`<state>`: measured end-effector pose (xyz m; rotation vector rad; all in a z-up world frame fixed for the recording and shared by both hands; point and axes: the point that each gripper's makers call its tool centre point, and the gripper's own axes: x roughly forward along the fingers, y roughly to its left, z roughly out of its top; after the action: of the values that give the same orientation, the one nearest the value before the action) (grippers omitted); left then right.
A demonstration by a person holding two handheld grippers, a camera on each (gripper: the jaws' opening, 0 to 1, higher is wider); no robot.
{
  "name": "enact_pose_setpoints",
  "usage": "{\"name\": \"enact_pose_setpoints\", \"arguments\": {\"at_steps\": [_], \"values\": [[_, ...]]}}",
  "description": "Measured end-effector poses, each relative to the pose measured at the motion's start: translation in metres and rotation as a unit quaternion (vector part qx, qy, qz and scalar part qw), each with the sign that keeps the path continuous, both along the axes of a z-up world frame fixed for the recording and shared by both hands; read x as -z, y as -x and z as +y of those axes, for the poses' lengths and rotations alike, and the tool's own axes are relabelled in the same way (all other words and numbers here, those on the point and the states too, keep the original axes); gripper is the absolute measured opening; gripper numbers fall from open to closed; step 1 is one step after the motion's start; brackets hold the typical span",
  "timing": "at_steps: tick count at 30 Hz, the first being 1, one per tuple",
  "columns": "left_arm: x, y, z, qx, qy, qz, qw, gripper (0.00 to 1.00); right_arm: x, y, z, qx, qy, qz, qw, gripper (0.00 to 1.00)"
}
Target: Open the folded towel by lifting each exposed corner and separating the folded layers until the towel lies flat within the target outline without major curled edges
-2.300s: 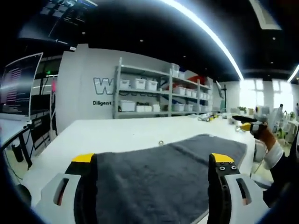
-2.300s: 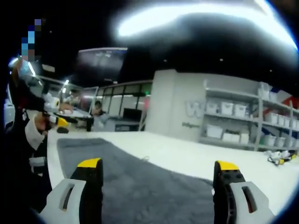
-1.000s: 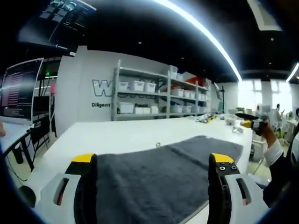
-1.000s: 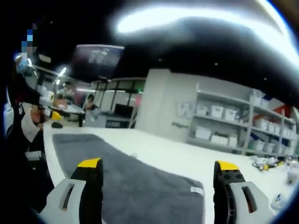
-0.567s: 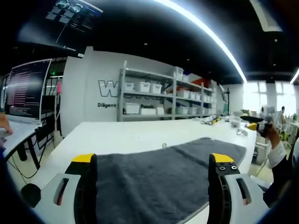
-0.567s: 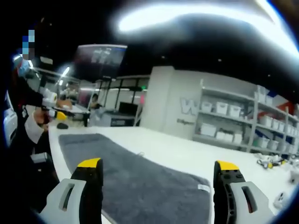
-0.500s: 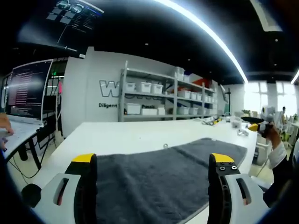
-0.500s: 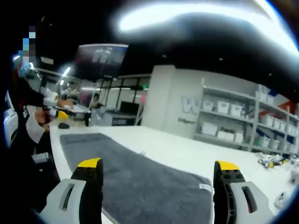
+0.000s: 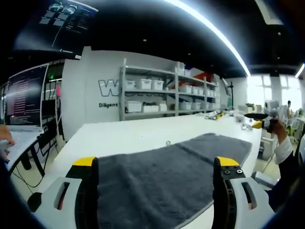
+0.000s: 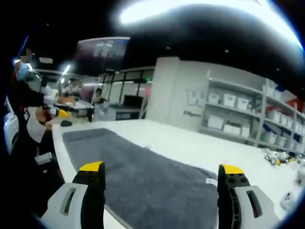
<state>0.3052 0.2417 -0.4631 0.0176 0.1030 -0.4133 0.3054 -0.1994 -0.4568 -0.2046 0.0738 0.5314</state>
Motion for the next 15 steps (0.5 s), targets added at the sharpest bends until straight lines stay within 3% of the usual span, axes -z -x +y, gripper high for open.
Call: {"name": "enact_pose_setpoints", "arguments": {"at_steps": [15], "values": [[0.009, 0.004, -0.011, 0.010, -0.049, 0.022, 0.9985, 0.99, 0.008, 0.000, 0.001, 0.002, 0.014, 0.014, 0.9998, 0.99]]}}
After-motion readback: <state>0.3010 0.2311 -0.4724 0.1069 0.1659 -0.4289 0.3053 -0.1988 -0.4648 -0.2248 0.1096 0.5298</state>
